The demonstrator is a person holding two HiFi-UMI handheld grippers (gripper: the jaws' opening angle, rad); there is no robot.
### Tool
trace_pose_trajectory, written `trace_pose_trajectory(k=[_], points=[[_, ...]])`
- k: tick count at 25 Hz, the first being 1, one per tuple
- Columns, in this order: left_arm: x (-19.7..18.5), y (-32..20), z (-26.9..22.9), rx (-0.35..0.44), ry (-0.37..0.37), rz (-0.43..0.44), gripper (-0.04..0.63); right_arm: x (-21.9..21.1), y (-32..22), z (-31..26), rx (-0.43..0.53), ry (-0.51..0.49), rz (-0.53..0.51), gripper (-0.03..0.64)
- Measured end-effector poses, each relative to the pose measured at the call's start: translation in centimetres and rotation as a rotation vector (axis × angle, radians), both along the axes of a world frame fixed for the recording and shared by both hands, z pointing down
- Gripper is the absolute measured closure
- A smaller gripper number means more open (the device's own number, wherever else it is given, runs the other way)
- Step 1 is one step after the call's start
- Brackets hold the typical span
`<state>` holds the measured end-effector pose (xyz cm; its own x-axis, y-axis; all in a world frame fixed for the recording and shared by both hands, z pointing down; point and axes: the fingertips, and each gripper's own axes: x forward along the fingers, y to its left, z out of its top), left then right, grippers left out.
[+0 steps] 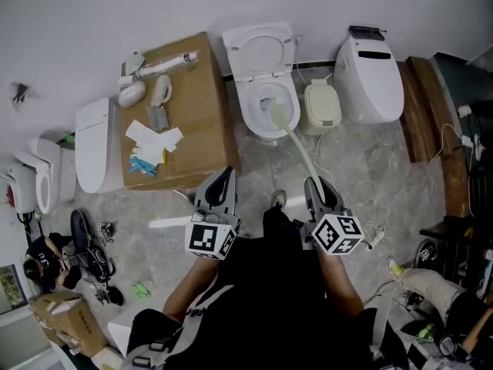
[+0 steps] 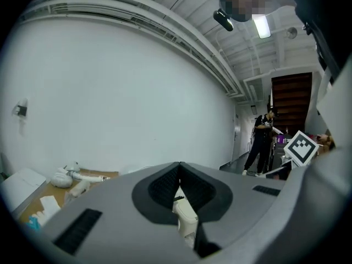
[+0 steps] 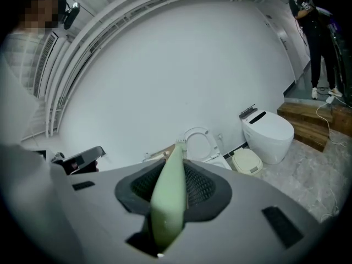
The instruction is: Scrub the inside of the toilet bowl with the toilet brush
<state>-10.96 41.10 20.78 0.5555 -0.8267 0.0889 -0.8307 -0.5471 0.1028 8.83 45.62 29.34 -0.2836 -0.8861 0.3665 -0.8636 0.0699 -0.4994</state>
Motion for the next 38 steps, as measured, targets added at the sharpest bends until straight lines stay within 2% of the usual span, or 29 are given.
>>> trace_pose_trajectory(k=[4,9,17,24,28,33,38], points=[[2.9,-3.3,-0.7,0.006,-0.022,-0.001,0.589,2.7,-4.0,0.1,-0.003,-0.007,-0.013,0.505],[4.5,-7.3,0.0,-0.020,-0.030,-0.030,0.589,4.6,-9.0,1.7,-0.044,-0.013,-0.017,0.505],[5.7,-15.1,1.9,-0.049,-0.025,-0.026,0.589,4.9,-16.4,5.2,-0.144,-0.128,0.025,0.505],[6.4,-25.8,3.1,-0.058,-0.043,0.002,0.589,5.1,-24.9,9.6,-0.296,-0.241,0.145,0.505],[6.3,-31.6,5.2,-0.110,-0.033,0.038,0.589,3.9,-29.8,14.1,-0.412,-0.314,0.217,0.505],[5.9,-38.6,6.8,-0.151,-0.034,0.044,0.589,2.3,-35.4,19.5,-0.519,-0.311,0.272,0.505],[5.1,-43.5,9.2,-0.173,-0.031,0.067,0.589,0.1,-40.0,25.7,-0.621,-0.380,0.350,0.505]])
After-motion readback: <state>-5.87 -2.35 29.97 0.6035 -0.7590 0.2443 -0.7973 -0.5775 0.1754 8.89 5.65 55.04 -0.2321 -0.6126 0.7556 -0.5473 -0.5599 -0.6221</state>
